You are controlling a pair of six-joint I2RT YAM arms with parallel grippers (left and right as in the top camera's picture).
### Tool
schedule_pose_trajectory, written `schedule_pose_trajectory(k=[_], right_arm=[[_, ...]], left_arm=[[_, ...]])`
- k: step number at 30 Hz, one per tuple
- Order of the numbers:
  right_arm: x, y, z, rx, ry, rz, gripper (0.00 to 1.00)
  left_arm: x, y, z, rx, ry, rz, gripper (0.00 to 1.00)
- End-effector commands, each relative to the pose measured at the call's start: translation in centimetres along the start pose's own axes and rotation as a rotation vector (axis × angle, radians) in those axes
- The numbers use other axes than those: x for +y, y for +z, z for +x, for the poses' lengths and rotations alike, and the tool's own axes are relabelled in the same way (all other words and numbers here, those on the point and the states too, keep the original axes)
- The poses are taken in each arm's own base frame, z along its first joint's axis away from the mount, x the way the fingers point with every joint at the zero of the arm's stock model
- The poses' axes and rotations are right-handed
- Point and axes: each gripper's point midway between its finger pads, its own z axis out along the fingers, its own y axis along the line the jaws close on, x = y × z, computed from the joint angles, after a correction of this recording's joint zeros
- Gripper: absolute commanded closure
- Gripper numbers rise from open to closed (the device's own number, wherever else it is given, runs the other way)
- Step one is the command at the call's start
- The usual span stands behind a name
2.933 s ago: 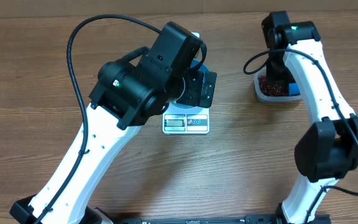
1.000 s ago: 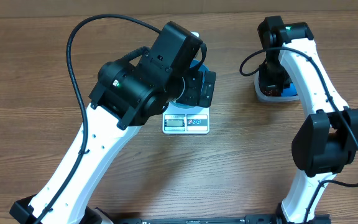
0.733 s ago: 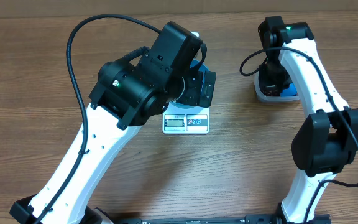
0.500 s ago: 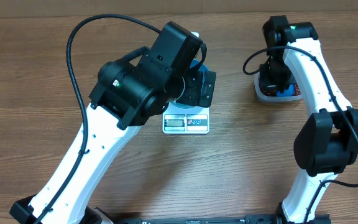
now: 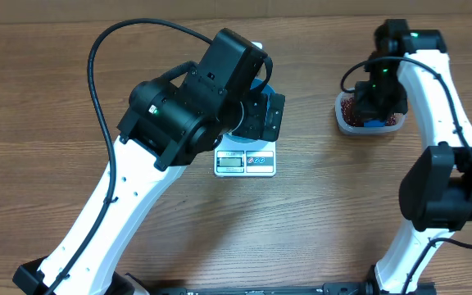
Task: Scoop item into bowl and weigh 150g on scale
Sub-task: 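Tilt and lift the filled scoop out of the tub with the right gripper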
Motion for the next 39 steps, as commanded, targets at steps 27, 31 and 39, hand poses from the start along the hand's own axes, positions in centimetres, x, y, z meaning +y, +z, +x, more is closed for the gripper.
schedule_pose_trajectory(k=[27,31,39], right_arm=[[1.2,-2.1,0.8,0.003,-0.056,-0.289,0.96],[0.9,-2.2,1.0,0.013,-0.039,-0.306,0.96],[-0.4,-2.3,1.5,0.034,0.013,-0.333,0.96]], left_arm=[[0.2,0.0,-0.5,-0.015,0.015,-0.010,0.01],[0.2,0.0,-0.5,-0.015,0.015,-0.010,0.01],[0.2,0.0,-0.5,-0.015,0.015,-0.010,0.01]])
